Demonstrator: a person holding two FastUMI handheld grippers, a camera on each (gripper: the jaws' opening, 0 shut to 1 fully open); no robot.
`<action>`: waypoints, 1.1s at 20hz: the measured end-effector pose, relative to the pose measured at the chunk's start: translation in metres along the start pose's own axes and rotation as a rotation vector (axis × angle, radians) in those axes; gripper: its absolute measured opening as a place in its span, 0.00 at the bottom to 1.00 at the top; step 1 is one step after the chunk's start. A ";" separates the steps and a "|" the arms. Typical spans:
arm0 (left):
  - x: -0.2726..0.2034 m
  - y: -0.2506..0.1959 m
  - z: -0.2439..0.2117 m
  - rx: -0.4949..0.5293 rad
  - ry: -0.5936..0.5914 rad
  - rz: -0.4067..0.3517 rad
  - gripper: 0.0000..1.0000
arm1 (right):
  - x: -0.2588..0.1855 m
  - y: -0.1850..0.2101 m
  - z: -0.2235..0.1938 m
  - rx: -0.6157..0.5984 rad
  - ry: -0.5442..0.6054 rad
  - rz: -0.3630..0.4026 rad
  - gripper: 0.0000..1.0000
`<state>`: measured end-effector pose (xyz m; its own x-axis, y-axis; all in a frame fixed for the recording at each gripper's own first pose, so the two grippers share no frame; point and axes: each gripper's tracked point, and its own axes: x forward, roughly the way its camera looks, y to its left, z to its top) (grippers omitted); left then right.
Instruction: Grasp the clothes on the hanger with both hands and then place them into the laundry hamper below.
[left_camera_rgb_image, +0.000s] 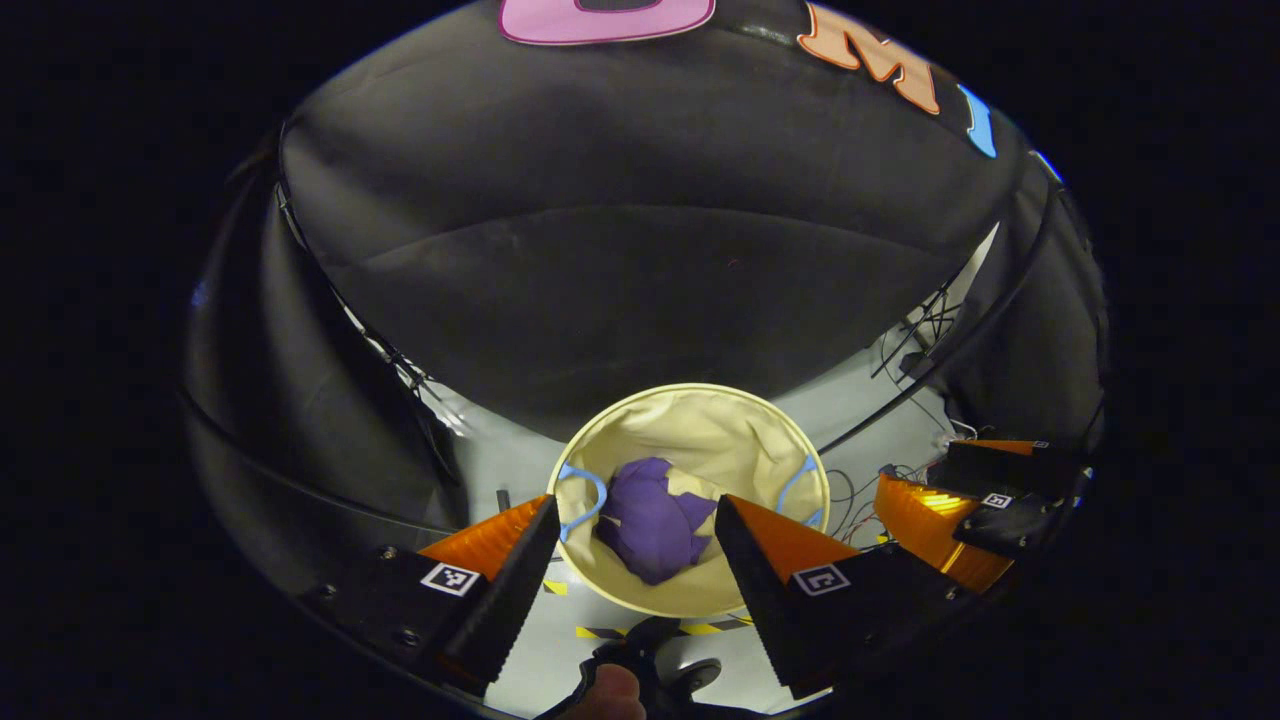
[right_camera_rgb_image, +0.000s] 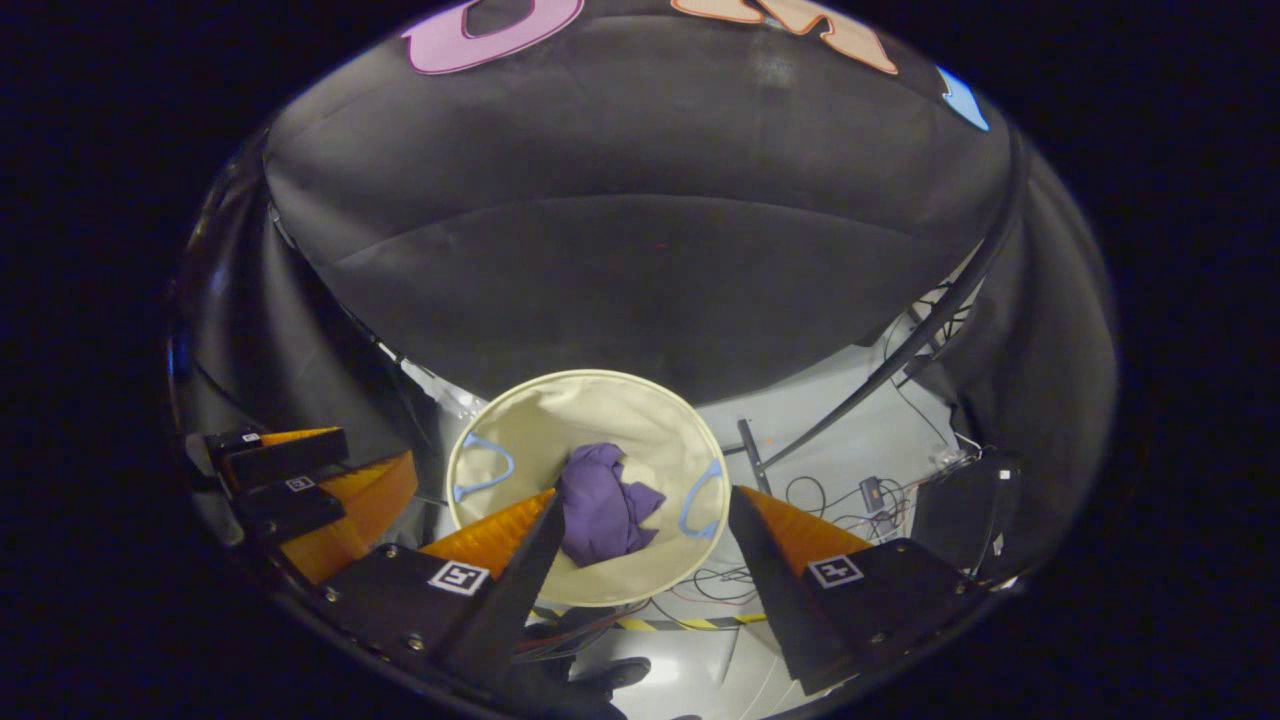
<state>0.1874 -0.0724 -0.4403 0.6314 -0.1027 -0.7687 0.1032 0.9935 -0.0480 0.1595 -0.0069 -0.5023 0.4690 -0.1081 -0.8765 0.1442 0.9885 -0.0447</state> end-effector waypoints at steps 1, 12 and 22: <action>-0.005 -0.001 0.002 0.003 -0.011 -0.006 0.98 | -0.006 0.000 0.001 -0.002 -0.005 0.001 1.00; -0.083 -0.003 0.014 0.018 -0.118 0.010 0.97 | -0.090 0.008 0.015 0.012 -0.132 0.033 1.00; -0.169 0.001 0.045 -0.003 -0.288 0.042 0.98 | -0.193 0.013 0.038 0.001 -0.316 0.063 0.99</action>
<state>0.1153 -0.0567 -0.2815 0.8272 -0.0707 -0.5575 0.0706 0.9973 -0.0217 0.1036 0.0231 -0.3153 0.7245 -0.0744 -0.6852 0.1069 0.9943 0.0051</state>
